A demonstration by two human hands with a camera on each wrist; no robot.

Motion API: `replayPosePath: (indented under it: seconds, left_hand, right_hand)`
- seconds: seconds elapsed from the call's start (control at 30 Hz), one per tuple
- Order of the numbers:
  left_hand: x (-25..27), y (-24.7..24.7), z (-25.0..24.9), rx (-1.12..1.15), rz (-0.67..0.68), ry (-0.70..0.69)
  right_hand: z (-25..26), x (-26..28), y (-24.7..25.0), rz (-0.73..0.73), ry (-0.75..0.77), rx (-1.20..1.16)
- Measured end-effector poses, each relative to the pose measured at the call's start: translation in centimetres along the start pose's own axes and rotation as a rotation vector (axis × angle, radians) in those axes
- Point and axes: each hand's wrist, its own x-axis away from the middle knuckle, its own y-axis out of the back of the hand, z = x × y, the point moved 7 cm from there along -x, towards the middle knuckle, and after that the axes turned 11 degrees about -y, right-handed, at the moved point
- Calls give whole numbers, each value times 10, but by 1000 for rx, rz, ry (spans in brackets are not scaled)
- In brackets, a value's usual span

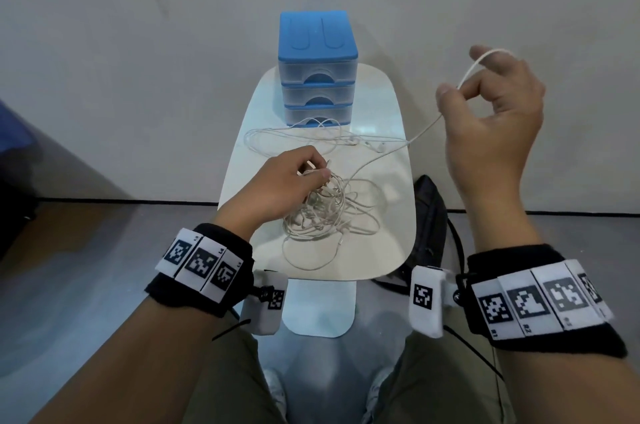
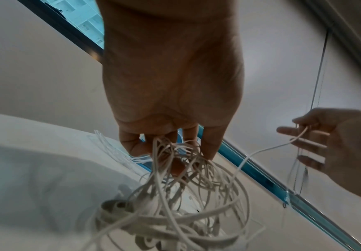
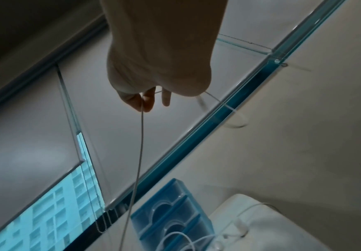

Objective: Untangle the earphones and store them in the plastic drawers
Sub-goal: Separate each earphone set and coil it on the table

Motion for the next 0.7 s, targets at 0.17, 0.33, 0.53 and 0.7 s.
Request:
replayPosePath:
  seconds: [0.17,0.33,0.53,0.7]
  left_hand:
    - [2,0,-1,-24,-11,2]
    - [-1,-2,-4,-33,-17,-28]
    - [-5,-5,-9,-78,-17,-40]
    - [-1,2,-11,-93,-34,-26]
  right_hand:
    - [-56,0,6,111,-328,247]
    - [-86,19,10,236,-463,556]
    - [-54,65,-47,804,-261,290]
    - [-56,85,-68,956,-200,394]
